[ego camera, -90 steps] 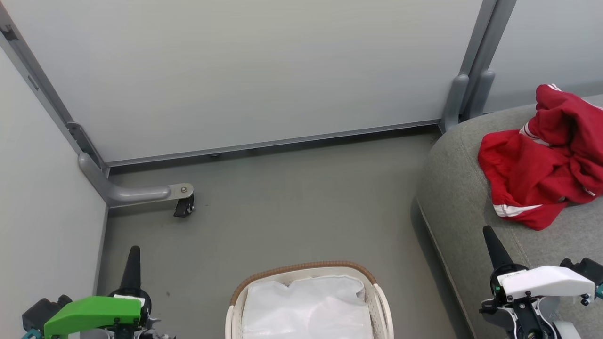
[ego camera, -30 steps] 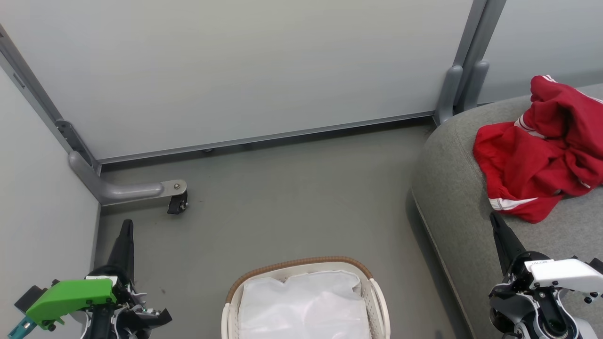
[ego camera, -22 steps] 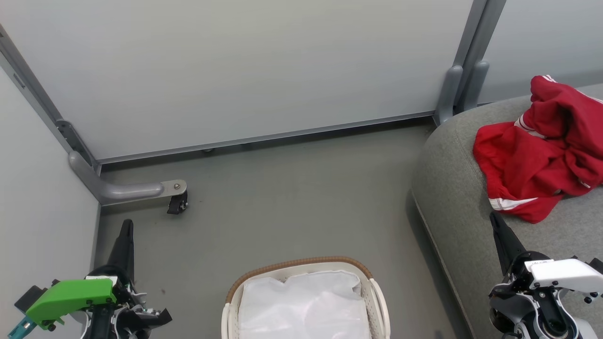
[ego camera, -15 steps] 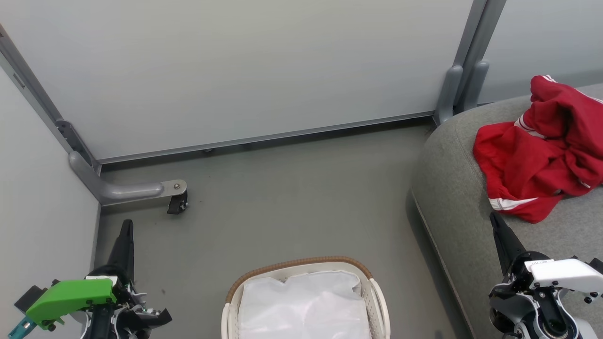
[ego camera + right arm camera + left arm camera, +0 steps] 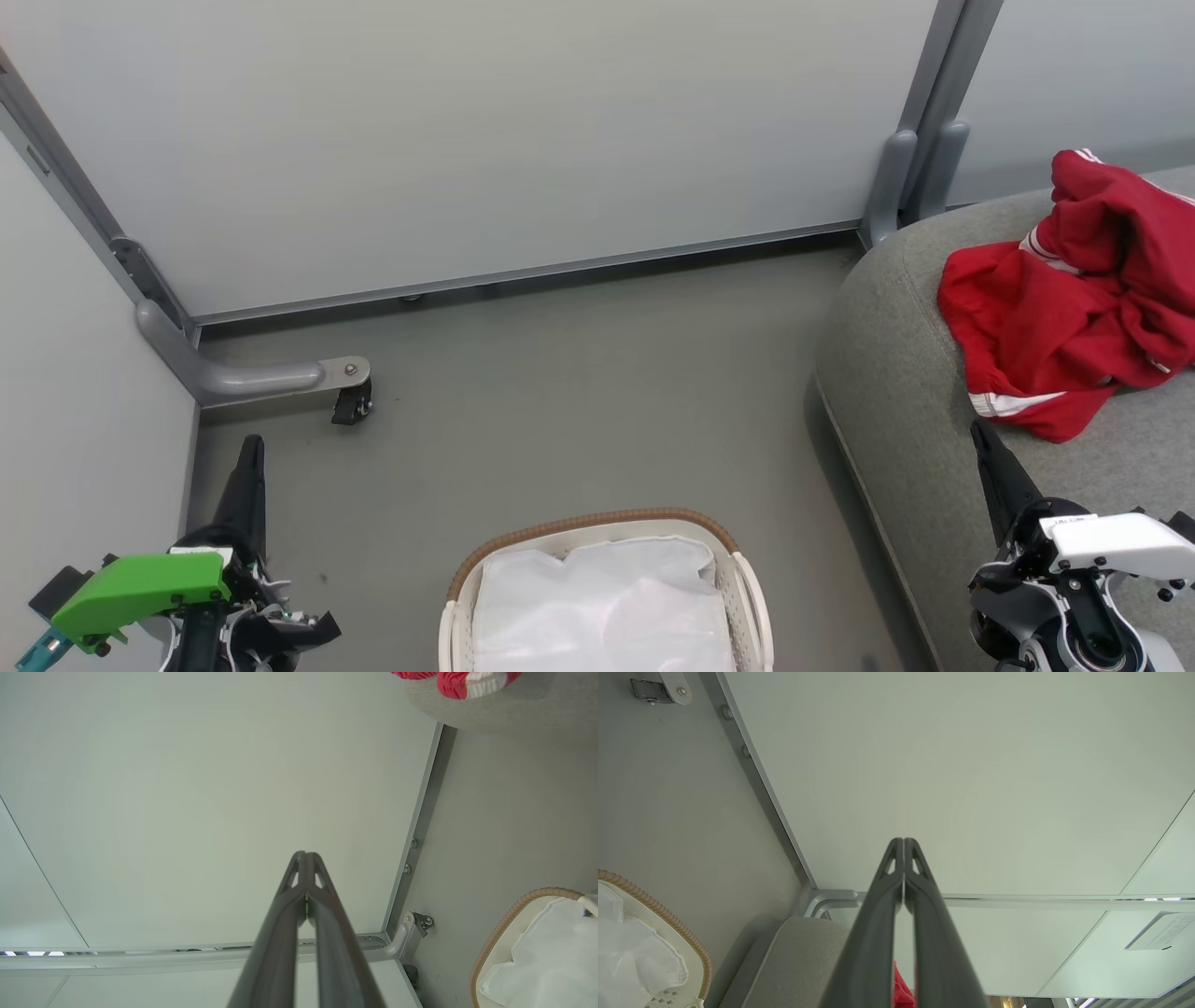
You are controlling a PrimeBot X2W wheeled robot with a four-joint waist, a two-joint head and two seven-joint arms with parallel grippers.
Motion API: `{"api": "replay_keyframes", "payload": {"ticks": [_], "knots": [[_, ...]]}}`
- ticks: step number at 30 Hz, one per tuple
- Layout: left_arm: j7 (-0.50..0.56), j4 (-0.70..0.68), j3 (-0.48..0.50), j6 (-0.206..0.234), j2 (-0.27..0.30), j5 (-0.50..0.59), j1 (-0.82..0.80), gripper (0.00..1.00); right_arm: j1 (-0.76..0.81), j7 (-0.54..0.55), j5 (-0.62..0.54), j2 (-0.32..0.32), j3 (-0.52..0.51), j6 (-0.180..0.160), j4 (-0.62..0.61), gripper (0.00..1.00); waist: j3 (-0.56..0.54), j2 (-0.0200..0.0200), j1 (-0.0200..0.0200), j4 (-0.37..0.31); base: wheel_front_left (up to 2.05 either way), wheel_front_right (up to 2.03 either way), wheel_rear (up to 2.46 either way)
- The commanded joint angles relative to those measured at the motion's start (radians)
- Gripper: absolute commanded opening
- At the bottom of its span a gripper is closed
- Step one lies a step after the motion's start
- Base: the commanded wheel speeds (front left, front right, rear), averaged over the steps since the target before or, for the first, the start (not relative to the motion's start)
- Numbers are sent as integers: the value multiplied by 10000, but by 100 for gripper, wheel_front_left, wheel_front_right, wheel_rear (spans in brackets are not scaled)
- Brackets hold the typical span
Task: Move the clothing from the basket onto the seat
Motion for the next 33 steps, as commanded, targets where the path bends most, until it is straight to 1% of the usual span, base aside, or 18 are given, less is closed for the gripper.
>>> {"api": "replay_keyframes", "payload": {"ticks": [1,33], "knots": [[31,-20,22,-62,47,-33,-108,0,-81,28,35,-59,-17,0,-34,0,0,0,0,0,0,0,0],[29,-21,21,-63,48,-34,-108,0,-81,26,35,-60,-16,0,-34,0,0,0,0,0,0,0,0]]}}
